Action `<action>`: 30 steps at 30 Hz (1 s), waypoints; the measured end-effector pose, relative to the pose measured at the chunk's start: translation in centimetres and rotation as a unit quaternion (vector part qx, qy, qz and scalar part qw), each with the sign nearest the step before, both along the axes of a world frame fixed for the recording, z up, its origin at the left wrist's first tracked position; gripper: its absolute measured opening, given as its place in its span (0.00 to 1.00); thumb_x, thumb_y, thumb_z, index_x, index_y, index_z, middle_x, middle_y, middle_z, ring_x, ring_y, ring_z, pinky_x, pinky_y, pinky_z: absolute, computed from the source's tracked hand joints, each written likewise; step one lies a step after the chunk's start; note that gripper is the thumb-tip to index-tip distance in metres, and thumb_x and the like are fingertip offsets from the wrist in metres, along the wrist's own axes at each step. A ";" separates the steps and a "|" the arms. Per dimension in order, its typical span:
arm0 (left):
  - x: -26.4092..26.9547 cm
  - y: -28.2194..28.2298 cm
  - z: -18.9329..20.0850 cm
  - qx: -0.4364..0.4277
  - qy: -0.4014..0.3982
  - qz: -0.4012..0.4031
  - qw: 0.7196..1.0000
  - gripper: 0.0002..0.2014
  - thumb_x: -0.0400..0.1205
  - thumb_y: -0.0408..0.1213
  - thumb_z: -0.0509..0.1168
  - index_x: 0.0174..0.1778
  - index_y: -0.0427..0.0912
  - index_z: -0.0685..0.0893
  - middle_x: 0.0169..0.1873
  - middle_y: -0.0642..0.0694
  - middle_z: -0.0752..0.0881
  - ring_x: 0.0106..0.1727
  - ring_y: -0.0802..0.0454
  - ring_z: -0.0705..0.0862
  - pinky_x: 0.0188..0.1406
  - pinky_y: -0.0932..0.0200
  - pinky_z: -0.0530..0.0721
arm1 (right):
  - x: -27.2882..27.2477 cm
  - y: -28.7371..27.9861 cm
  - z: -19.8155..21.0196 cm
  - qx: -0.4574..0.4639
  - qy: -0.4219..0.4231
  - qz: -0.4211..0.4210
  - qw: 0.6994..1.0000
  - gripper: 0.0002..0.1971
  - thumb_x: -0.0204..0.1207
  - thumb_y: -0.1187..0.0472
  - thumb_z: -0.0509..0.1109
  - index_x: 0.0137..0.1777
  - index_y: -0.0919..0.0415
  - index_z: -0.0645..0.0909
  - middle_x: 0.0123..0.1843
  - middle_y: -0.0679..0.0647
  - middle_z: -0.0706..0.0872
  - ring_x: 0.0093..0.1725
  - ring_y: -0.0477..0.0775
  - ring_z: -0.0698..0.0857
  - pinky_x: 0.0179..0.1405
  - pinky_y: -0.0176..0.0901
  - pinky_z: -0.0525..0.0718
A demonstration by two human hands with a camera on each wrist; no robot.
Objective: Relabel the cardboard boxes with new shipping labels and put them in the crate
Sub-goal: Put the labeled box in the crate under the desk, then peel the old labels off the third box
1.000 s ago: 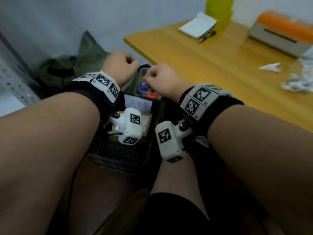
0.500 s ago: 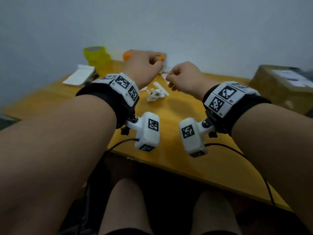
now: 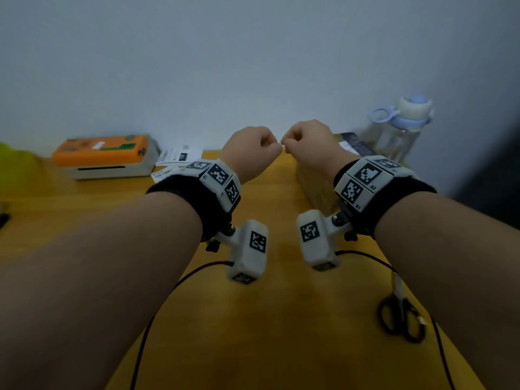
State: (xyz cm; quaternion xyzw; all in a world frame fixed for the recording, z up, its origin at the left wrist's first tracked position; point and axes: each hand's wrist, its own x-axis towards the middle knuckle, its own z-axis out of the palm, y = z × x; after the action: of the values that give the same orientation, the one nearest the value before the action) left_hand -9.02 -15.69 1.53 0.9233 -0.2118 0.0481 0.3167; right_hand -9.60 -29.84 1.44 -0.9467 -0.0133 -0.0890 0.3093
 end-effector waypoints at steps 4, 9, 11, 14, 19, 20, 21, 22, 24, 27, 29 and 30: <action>0.2 -3.0 1.0 0.025 0.080 -0.016 0.996 0.11 0.82 0.42 0.61 0.53 0.40 0.85 0.46 0.46 0.85 0.46 0.50 0.81 0.45 0.56 0.80 | -0.6 -5.8 1.3 -0.008 0.082 -0.063 0.995 0.12 0.79 0.63 0.61 0.53 0.65 0.85 0.53 0.60 0.87 0.51 0.58 0.84 0.52 0.51 0.84; -0.1 -3.7 0.4 0.069 0.203 0.011 0.977 0.13 0.83 0.44 0.61 0.56 0.41 0.84 0.53 0.42 0.85 0.53 0.45 0.83 0.53 0.50 0.83 | -2.1 -11.4 -0.8 -0.097 0.282 -0.100 0.949 0.24 0.75 0.52 0.65 0.72 0.48 0.71 0.75 0.62 0.70 0.71 0.65 0.72 0.70 0.63 0.72; -0.2 -3.8 -0.1 0.063 0.229 0.022 0.971 0.13 0.83 0.44 0.61 0.55 0.41 0.83 0.53 0.41 0.85 0.52 0.44 0.83 0.52 0.50 0.83 | -2.5 -12.4 -1.5 -0.084 0.305 -0.104 0.943 0.25 0.78 0.54 0.64 0.76 0.51 0.68 0.75 0.65 0.70 0.73 0.67 0.70 0.71 0.61 0.72; -0.3 -3.9 -1.1 0.051 0.280 0.039 0.958 0.15 0.83 0.46 0.61 0.60 0.42 0.80 0.55 0.41 0.84 0.52 0.44 0.83 0.51 0.50 0.83 | -2.3 -13.0 -2.1 -0.077 0.305 -0.099 0.944 0.26 0.79 0.57 0.61 0.78 0.52 0.65 0.74 0.66 0.72 0.72 0.67 0.71 0.71 0.60 0.72; -0.5 -2.6 -2.9 0.059 0.334 0.063 0.939 0.29 0.83 0.52 0.60 0.78 0.45 0.64 0.71 0.41 0.75 0.66 0.42 0.78 0.62 0.49 0.79 | -2.3 -10.5 -3.2 -0.068 0.302 -0.025 0.951 0.25 0.82 0.57 0.61 0.78 0.44 0.64 0.75 0.62 0.70 0.71 0.67 0.71 0.68 0.58 0.75; -0.5 -2.0 -3.0 0.054 0.342 0.068 0.936 0.31 0.83 0.52 0.60 0.80 0.44 0.61 0.73 0.40 0.72 0.69 0.42 0.76 0.63 0.50 0.76 | -2.3 -9.5 -3.1 -0.099 0.300 -0.029 0.948 0.25 0.81 0.53 0.62 0.78 0.42 0.63 0.75 0.62 0.67 0.73 0.67 0.67 0.71 0.60 0.72; -0.5 -1.3 -3.2 0.053 0.352 0.072 0.932 0.32 0.83 0.51 0.60 0.81 0.44 0.58 0.75 0.40 0.70 0.72 0.42 0.73 0.65 0.50 0.74 | -2.3 -8.6 -3.1 -0.126 0.292 -0.032 0.947 0.24 0.80 0.49 0.63 0.76 0.42 0.65 0.75 0.62 0.64 0.74 0.67 0.64 0.73 0.62 0.67; -0.5 -0.5 -3.4 0.054 0.361 0.075 0.928 0.34 0.83 0.51 0.60 0.82 0.44 0.56 0.77 0.40 0.68 0.74 0.42 0.71 0.67 0.49 0.73 | -2.3 -7.5 -3.0 -0.140 0.284 -0.028 0.948 0.24 0.79 0.47 0.65 0.74 0.44 0.67 0.76 0.62 0.61 0.76 0.67 0.60 0.76 0.62 0.63; -0.3 1.2 -3.7 0.052 0.382 0.081 0.919 0.37 0.82 0.52 0.61 0.83 0.45 0.52 0.77 0.39 0.66 0.73 0.41 0.72 0.67 0.46 0.76 | -2.0 -5.6 -2.9 -0.138 0.277 -0.002 0.951 0.23 0.77 0.46 0.69 0.69 0.49 0.70 0.80 0.64 0.56 0.80 0.67 0.54 0.79 0.60 0.59; 0.8 3.2 -3.9 -0.004 0.431 0.102 0.896 0.38 0.81 0.51 0.63 0.82 0.51 0.50 0.76 0.37 0.67 0.57 0.39 0.83 0.47 0.48 0.86 | -1.1 -3.4 -2.3 -0.158 0.266 0.032 0.951 0.22 0.74 0.46 0.72 0.63 0.53 0.72 0.72 0.63 0.69 0.72 0.65 0.67 0.67 0.56 0.72; 1.7 4.4 -4.0 -0.033 0.432 0.113 0.894 0.38 0.80 0.49 0.65 0.82 0.51 0.51 0.74 0.35 0.69 0.51 0.40 0.86 0.48 0.47 0.87 | -0.5 -2.1 -1.8 -0.181 0.263 0.031 0.947 0.25 0.71 0.43 0.73 0.63 0.53 0.72 0.64 0.61 0.73 0.65 0.62 0.71 0.59 0.53 0.76; 2.0 4.9 -4.0 -0.035 0.423 0.109 0.899 0.39 0.80 0.49 0.66 0.82 0.50 0.51 0.73 0.35 0.70 0.53 0.40 0.85 0.54 0.44 0.86 | -0.3 -1.4 -1.6 -0.195 0.266 0.028 0.944 0.27 0.70 0.42 0.73 0.64 0.53 0.72 0.63 0.60 0.74 0.64 0.62 0.71 0.59 0.53 0.76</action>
State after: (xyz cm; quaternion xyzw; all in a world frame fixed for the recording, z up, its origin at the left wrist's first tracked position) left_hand -7.05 -10.77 -2.43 0.8623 0.0455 -0.3050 0.4016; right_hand -9.89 -31.23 -0.18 -0.9770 0.0254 0.1788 0.1130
